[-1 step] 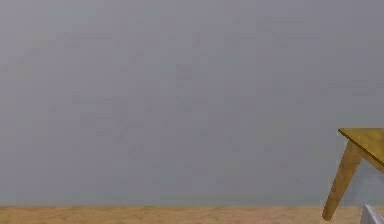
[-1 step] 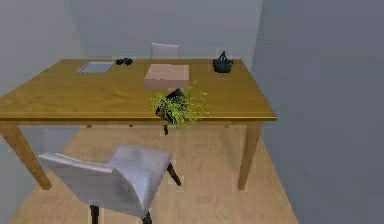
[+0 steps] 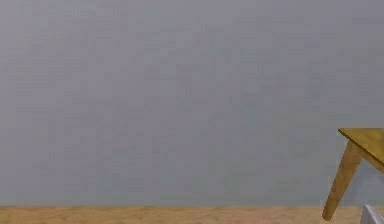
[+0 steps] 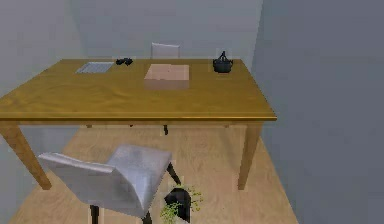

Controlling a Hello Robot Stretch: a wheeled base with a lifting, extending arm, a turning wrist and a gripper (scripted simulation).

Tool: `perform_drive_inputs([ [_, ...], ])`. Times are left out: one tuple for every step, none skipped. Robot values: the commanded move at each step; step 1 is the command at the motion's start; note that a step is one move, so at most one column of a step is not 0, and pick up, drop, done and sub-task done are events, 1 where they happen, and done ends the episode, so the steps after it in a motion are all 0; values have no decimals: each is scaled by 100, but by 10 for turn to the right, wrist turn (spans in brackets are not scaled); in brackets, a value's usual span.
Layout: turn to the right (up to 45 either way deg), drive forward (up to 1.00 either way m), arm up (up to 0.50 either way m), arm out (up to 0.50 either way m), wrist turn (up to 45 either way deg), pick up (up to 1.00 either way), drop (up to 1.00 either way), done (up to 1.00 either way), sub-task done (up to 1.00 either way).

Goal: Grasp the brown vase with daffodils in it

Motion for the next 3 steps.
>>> perform_drive_inputs([
  [0, 0, 38, 0, 0, 0, 0, 0, 0],
  [0, 0, 0, 50, 0, 0, 0, 0, 0],
  [0, 0, 0, 0, 450, 0, 0, 0, 0],
])
